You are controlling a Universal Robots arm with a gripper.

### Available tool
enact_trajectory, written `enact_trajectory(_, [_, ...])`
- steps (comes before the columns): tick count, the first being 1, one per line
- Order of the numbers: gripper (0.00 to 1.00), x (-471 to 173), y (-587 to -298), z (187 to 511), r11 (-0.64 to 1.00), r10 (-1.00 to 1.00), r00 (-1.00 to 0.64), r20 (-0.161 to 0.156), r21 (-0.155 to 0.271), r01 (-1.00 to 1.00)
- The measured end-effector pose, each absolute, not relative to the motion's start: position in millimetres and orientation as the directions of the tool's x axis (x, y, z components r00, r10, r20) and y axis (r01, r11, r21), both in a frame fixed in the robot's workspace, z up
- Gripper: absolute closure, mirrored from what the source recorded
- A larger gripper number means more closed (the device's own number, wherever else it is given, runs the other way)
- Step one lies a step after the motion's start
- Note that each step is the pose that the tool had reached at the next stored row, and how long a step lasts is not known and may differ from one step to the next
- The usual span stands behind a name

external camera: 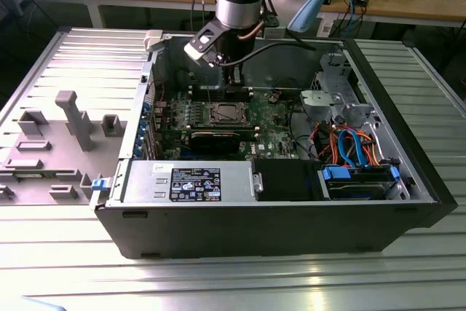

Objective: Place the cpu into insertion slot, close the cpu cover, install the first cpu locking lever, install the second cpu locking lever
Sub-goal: 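Install the first cpu locking lever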

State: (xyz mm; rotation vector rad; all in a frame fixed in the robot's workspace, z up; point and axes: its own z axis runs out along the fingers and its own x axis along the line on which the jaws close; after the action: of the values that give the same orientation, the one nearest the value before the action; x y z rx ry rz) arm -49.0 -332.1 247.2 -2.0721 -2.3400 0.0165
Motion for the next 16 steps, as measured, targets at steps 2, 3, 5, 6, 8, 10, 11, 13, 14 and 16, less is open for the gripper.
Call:
enact_trajectory(2, [0.89,-49.1,-332.1,247.9,0.121,0.993,-0.121,0.005,-0.018,0.992])
enact_trajectory(3, [0.89,-49.1,-332.1,248.1,0.121,0.993,-0.121,0.005,-0.018,0.992])
enact_trajectory(5, [0.89,-49.1,-332.1,248.3,0.121,0.993,-0.121,0.005,-0.018,0.992])
enact_trajectory(6, [0.89,-49.1,-332.1,248.3,0.121,0.993,-0.121,0.005,-0.018,0.992])
enact_trajectory(8, [0.89,-49.1,-332.0,249.0,0.121,0.993,-0.121,0.004,-0.018,0.992])
enact_trajectory(10, [0.89,-49.2,-332.0,252.8,0.121,0.993,-0.121,0.004,-0.018,0.992])
enact_trajectory(11, [0.89,-49.2,-332.0,254.4,0.121,0.993,-0.121,0.004,-0.018,0.992])
enact_trajectory(13, [0.89,-49.2,-332.0,256.6,0.121,0.993,-0.121,0.004,-0.018,0.992])
enact_trajectory(14, [0.89,-49.2,-332.0,257.8,0.121,0.993,-0.121,0.004,-0.018,0.992])
enact_trajectory(16, [0.89,-49.2,-332.0,261.0,0.121,0.993,-0.121,0.004,-0.018,0.992])
